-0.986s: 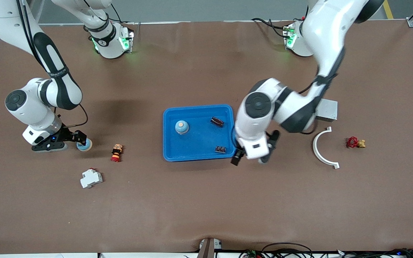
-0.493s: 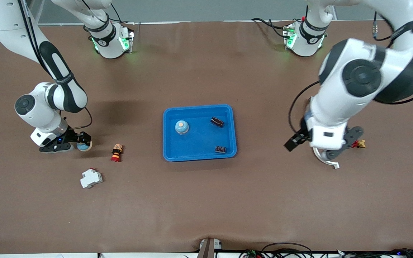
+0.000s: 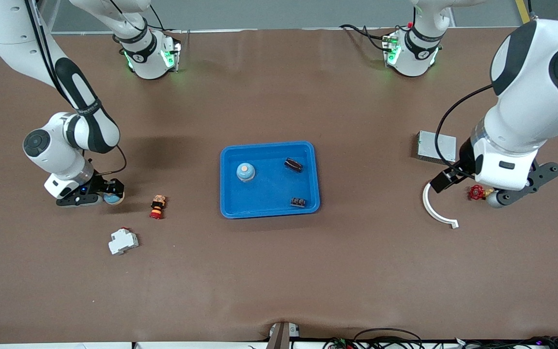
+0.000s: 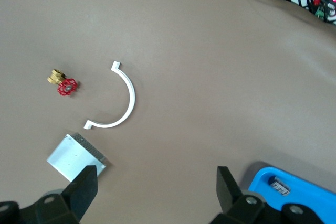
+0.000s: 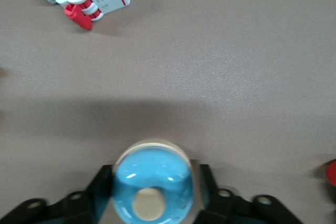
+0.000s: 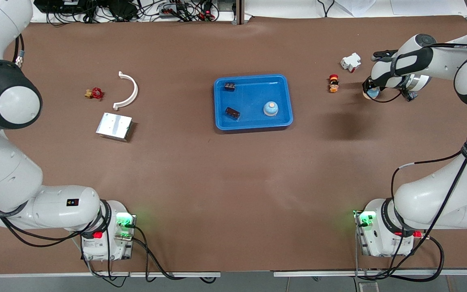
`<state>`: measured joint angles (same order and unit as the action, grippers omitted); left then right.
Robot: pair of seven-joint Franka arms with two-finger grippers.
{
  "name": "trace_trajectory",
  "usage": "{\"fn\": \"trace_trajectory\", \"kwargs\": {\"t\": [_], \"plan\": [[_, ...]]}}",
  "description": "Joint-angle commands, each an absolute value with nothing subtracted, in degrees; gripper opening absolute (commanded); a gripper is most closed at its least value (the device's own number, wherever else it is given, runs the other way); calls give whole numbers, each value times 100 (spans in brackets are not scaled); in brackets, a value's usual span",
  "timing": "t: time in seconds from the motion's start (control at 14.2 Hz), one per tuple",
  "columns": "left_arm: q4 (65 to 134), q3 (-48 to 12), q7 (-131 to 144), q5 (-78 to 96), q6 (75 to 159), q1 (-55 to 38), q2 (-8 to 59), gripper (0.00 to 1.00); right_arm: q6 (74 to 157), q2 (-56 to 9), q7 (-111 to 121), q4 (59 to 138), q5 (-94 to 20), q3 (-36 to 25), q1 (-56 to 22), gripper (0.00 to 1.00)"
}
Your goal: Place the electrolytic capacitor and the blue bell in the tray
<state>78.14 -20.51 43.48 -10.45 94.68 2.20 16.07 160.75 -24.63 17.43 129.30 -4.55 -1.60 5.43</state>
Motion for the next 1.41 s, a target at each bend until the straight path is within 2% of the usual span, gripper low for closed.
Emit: {"fn": "trace_trajectory", "kwargs": {"t": [0.0,0.07,0.21,0.49,0.7,0.92,1.2,1.34], "plan": [[8278,-1751,3423,-801,9378,334,925,100,16102,-2452,1837,12981,-589,-88,562,16],[8497,-1453,3019,-556,9387,273,644,100,16067,-2417,1776,12981,-598,-79,545,0],[8832,-855,2245,-370,9378,53,213,100,15752,-2251,1671,12955,-606,61,545,0],[8964,-195,1276,-360,8948,-298,-227,100,14076,-1556,22,12473,-589,510,134,0],[8912,-185,1187,-352,8851,-264,-246,100,13519,-1547,-1060,11946,-571,501,-481,0],[8860,-176,1204,-72,8859,-264,-185,100,13395,-1687,-2141,11436,-501,492,-1088,0],[8851,-158,1187,-70,8851,-185,-167,100,13237,-2441,-3669,10558,-20,475,-1748,0],[8833,-158,1169,-70,8851,-167,-158,100,12756,-2907,-4470,9865,350,475,-2081,0]]}}
